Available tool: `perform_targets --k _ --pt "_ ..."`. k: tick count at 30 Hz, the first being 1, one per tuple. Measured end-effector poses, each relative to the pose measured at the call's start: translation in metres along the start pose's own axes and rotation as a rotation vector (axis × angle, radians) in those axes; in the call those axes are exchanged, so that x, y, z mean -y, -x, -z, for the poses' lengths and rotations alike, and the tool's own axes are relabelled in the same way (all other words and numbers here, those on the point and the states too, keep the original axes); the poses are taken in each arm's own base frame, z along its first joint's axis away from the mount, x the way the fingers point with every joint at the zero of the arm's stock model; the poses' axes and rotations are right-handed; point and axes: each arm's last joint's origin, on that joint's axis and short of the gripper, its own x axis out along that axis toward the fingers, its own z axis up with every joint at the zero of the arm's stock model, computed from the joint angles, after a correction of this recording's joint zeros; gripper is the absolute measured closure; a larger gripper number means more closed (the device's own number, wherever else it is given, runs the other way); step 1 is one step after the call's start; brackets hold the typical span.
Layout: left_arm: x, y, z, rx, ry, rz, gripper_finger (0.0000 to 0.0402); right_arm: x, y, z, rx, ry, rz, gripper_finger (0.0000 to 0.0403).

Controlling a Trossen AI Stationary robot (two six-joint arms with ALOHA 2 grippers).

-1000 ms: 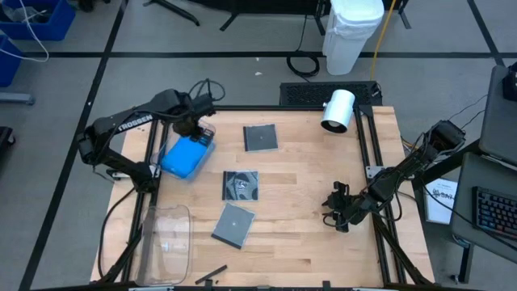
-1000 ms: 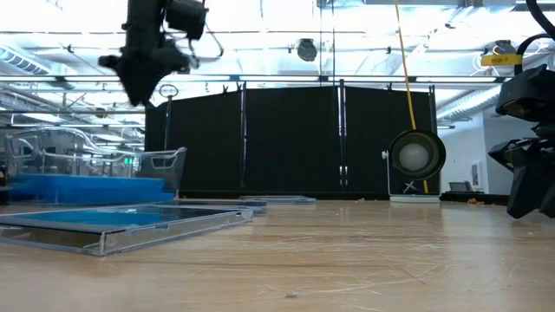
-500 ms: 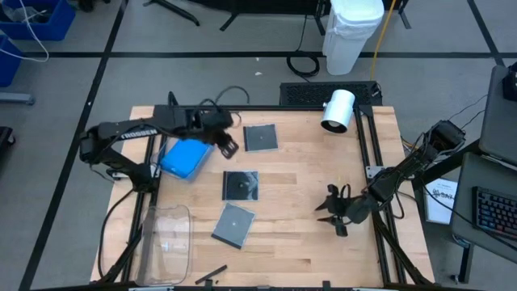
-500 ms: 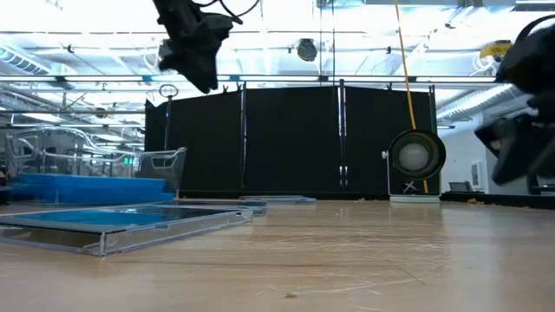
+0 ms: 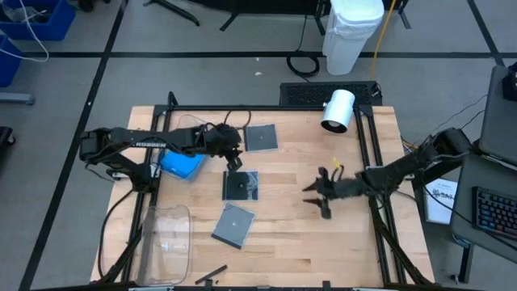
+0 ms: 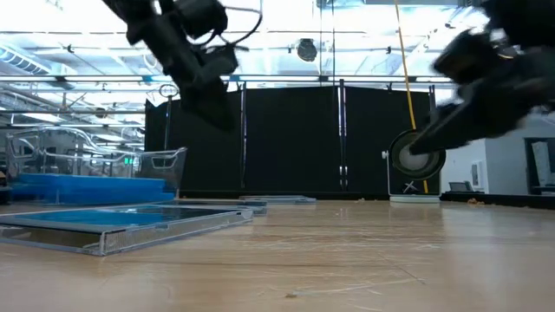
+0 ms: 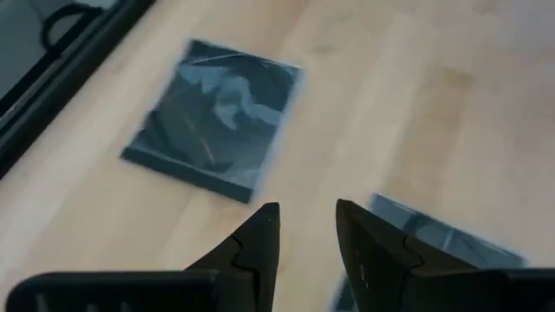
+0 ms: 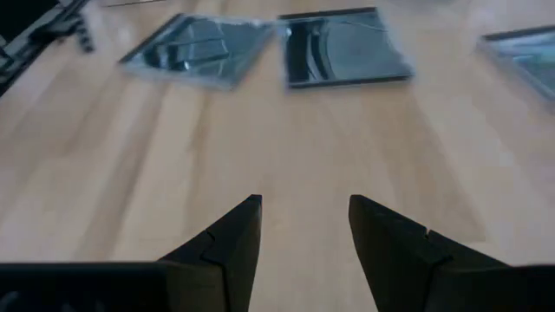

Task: Pick & place jewel cases by type
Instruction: Put the top black CD case into the bottom transparent bin

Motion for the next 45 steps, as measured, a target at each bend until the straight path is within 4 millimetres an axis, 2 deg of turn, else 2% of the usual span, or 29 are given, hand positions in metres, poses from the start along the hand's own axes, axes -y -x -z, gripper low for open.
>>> perform_targets --k 4,8,11,15,21,26,30,33,37,45 --pt "-0.018 -0.018 0.010 0.024 0.041 -0.026 0.0279 0.029 -0.008 -0.031 0.032 0.016 0.032 0.0234" --pt "-0.021 -0.039 0.006 0.096 -0.034 0.036 0.0279 0.054 -0.015 -0.070 0.082 0.079 0.042 0.0234" --pt "-0.019 -0.050 -0.001 0.204 -0.117 0.057 0.0279 0.077 -0.029 -0.096 0.052 0.115 0.066 0.0234" --pt "-0.016 -0.051 -0.014 0.355 -0.169 0.049 0.0279 0.115 -0.059 -0.110 -0.046 0.130 0.062 0.0241" --pt "-0.016 -0.047 -0.020 0.412 -0.178 -0.009 0.0279 0.170 -0.114 -0.111 -0.152 0.100 0.052 0.0289" --pt "-0.014 -0.049 -0.014 0.347 -0.202 -0.020 0.0279 0.195 -0.142 -0.108 -0.215 0.068 0.078 0.0317" --pt "-0.014 -0.051 -0.008 0.288 -0.201 -0.054 0.0279 0.206 -0.145 -0.108 -0.270 0.064 0.208 0.0323" --pt "-0.015 -0.051 -0.006 0.266 -0.186 -0.085 0.0279 0.212 -0.139 -0.106 -0.312 0.037 0.280 0.0324" --pt "-0.015 -0.051 -0.006 0.262 -0.154 -0.091 0.0279 0.219 -0.131 -0.097 -0.394 -0.055 0.290 0.0327" --pt "-0.015 -0.051 -0.005 0.259 -0.154 -0.091 0.0279 0.226 -0.125 -0.090 -0.456 -0.096 0.293 0.0348"
